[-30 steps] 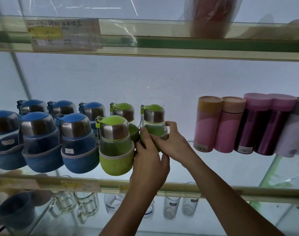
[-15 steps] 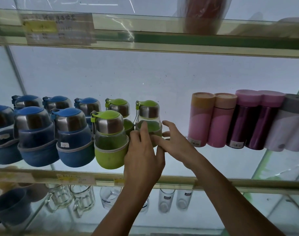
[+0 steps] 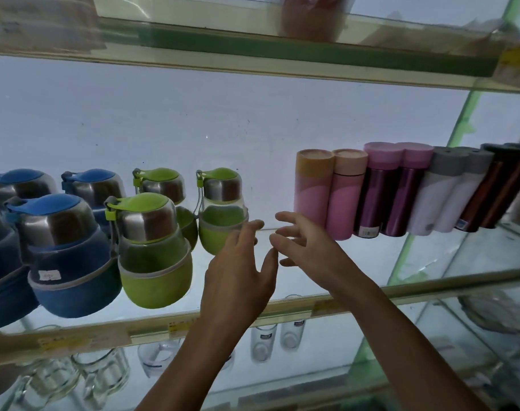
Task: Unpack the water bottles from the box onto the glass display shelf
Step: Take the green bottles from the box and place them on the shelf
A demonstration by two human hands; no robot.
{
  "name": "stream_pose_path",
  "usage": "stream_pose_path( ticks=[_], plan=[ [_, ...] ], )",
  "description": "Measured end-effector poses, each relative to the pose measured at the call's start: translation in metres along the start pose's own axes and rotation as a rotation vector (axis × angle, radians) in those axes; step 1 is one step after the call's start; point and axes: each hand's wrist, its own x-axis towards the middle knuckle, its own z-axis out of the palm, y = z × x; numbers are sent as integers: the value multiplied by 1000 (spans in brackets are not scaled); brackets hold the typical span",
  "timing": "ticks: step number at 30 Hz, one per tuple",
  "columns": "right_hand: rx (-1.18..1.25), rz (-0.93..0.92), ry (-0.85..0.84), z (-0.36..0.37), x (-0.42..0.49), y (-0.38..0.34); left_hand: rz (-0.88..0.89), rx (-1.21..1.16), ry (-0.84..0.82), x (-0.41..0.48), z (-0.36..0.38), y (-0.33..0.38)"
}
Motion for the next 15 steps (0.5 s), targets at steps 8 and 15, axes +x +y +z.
stream_pose_path(
  ticks=[8,15],
  plan=[
    [5,48,237,-24,-27,-4,155,-210,-169,7,17,19],
    [-7,109,433,-52,-74,1,266,-400,-298,2,46,48]
  ],
)
